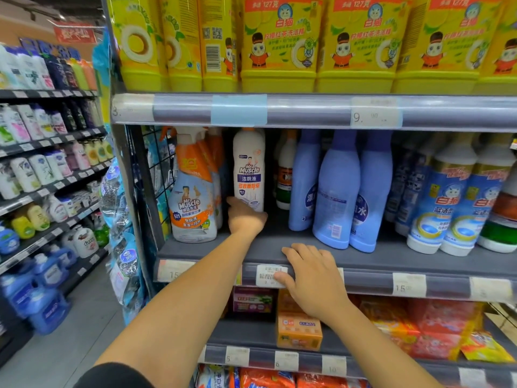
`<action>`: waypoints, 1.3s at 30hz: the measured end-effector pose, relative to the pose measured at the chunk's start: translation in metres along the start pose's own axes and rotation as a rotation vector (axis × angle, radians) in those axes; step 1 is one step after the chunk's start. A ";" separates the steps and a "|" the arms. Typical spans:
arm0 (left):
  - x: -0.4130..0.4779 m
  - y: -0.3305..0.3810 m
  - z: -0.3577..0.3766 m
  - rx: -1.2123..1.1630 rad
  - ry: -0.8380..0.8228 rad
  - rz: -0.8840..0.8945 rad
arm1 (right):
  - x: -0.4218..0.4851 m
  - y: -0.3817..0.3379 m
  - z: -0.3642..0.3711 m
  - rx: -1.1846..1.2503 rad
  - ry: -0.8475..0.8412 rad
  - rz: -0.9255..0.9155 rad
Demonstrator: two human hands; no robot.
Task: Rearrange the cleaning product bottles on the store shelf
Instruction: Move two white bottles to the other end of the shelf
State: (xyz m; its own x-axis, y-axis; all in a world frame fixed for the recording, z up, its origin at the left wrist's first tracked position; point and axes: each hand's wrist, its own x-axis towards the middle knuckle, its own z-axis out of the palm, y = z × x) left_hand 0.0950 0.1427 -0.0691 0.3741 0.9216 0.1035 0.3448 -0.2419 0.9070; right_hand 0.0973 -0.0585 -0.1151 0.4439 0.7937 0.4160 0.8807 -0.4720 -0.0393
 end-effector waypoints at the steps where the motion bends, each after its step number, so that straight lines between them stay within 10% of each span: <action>1: 0.002 -0.001 -0.001 -0.007 -0.009 0.001 | 0.000 0.000 0.000 -0.001 -0.002 0.000; 16: -0.040 -0.003 -0.034 0.060 -0.288 -0.044 | -0.001 -0.006 -0.007 0.028 -0.045 0.030; 25: -0.130 0.012 -0.044 0.485 -0.424 0.637 | -0.029 0.047 -0.052 0.071 -0.096 0.170; 39: -0.290 0.106 0.127 0.799 -0.508 0.955 | -0.171 0.278 -0.134 0.064 -0.195 0.428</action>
State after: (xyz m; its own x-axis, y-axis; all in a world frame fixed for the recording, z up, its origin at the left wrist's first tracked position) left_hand 0.1325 -0.1891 -0.0547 0.9636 0.1230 0.2372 0.1112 -0.9918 0.0625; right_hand 0.2444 -0.3770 -0.0749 0.7865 0.5930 0.1723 0.6175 -0.7526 -0.2285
